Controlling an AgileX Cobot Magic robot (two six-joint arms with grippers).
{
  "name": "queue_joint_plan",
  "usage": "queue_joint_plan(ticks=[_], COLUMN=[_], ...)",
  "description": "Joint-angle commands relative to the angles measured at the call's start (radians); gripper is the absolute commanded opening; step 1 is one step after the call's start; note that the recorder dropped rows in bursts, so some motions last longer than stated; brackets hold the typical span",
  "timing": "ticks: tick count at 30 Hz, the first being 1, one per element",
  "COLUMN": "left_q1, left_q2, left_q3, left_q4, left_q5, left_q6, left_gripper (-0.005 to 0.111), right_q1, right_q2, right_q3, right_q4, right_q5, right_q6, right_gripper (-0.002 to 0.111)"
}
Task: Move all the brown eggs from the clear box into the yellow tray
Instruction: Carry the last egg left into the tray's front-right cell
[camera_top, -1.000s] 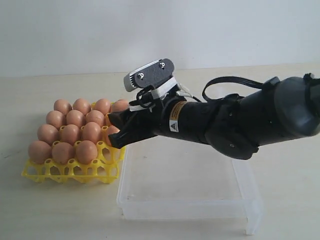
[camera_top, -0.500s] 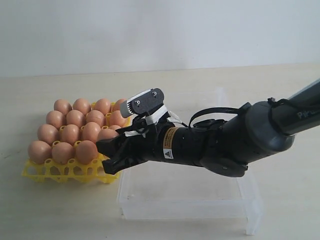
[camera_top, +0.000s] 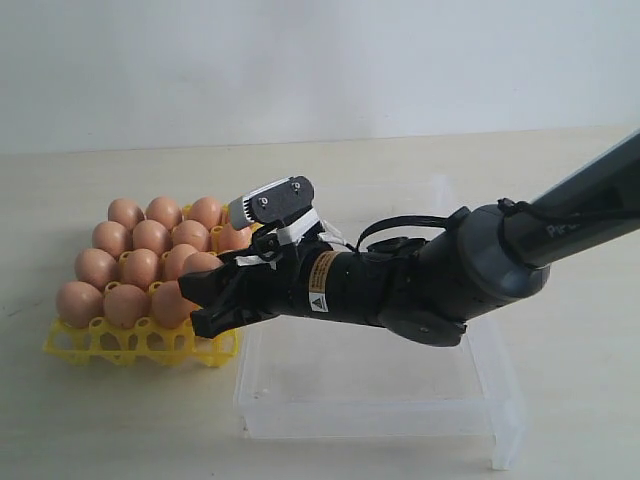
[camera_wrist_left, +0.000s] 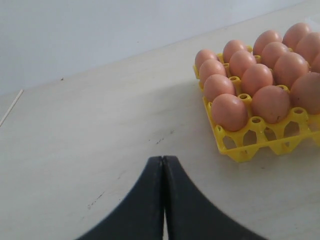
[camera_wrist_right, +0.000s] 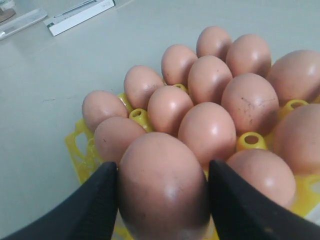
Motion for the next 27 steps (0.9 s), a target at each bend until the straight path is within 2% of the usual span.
queue_joint_plan(ticks=[1, 8, 16, 19, 24, 27], left_q1=[-0.004, -0.004, -0.004, -0.004, -0.004, -0.004], left_q2=[-0.006, -0.006, -0.006, -0.006, -0.006, -0.006], left_q3=[-0.004, -0.004, -0.004, -0.004, -0.004, -0.004], left_q4=[0.0, 0.0, 0.0, 0.0, 0.0, 0.0], left_q5=[-0.008, -0.008, -0.008, -0.008, -0.008, -0.008], left_q6=[-0.005, -0.005, -0.005, -0.005, -0.005, -0.005], left_gripper=[0.0, 0.0, 0.0, 0.0, 0.0, 0.0], right_q1=[0.004, 0.004, 0.004, 0.004, 0.004, 0.004], right_q2=[0.018, 0.024, 0.023, 0.023, 0.01, -0.091], right_q3=[-0.028, -0.042, -0.042, -0.042, -0.042, -0.042], right_q4=[-0.02, -0.028, -0.03, -0.022, -0.018, -0.018], right_q5=[-0.004, -0.003, 0.038, 0.044, 0.045, 0.135], right_q6=[0.001, 0.022, 0.002, 0.002, 0.002, -0.003], right_gripper=[0.001, 0.018, 0.052, 0.058, 0.059, 0.059])
